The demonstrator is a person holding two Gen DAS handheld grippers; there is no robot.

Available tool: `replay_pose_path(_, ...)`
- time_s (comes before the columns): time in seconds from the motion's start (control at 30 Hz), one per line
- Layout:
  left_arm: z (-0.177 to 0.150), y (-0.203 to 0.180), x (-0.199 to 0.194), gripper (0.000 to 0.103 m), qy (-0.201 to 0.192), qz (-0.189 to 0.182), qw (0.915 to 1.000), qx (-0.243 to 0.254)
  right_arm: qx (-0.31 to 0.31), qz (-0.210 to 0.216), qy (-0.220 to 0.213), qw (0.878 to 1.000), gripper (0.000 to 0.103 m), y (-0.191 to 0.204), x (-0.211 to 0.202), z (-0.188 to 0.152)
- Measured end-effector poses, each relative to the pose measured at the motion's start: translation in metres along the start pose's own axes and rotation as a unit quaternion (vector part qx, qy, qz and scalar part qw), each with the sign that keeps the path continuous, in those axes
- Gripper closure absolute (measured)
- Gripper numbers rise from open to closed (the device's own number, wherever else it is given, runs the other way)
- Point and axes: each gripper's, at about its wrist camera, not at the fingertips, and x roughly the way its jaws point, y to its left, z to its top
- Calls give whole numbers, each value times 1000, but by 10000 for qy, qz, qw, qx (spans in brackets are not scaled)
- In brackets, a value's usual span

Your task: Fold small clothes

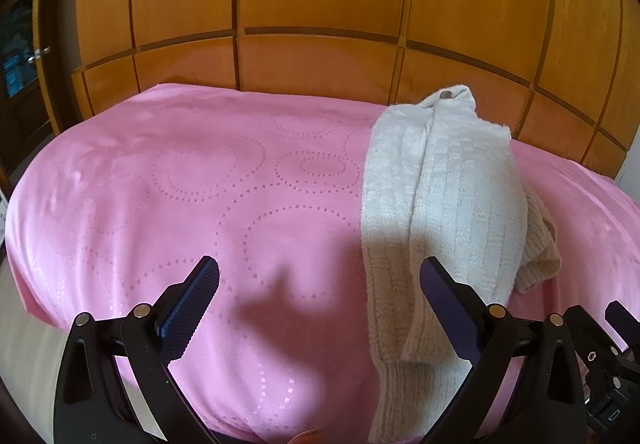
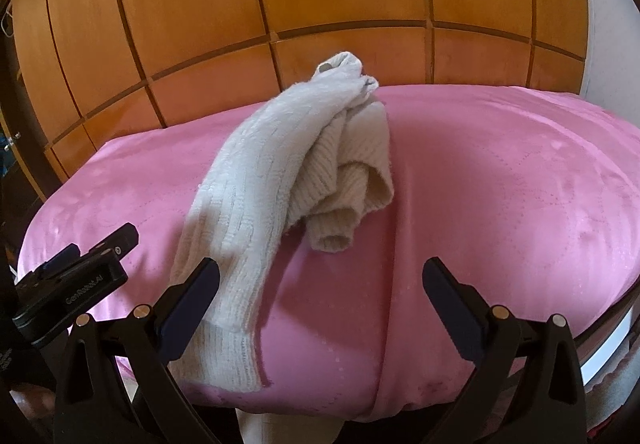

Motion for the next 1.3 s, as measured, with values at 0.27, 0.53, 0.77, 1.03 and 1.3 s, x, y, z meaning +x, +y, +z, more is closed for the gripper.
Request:
replay_pose_path(0.27, 1, 1, 1, 4, 7, 31, 10000, -15, -92, 351, -19, 9993, 2, 4, 0, 1)
replay_pose_path(0.53, -1, 2, 2, 4, 39, 36, 10000, -17, -121, 385, -20, 9992, 2, 5, 1, 1)
replay_pose_path(0.77, 0, 2, 2, 4, 40, 39, 10000, -23, -139, 448, 7, 9989, 2, 5, 2, 1)
replay_pose_path(1.03, 0, 3, 3, 4, 54, 32, 10000, -25, -123, 449, 38, 9989, 2, 5, 4, 2)
replay_pose_path(1.3, -3, 4, 9, 4, 171, 32, 9998, -49, -23, 484, 107, 9988, 2, -1, 9, 2)
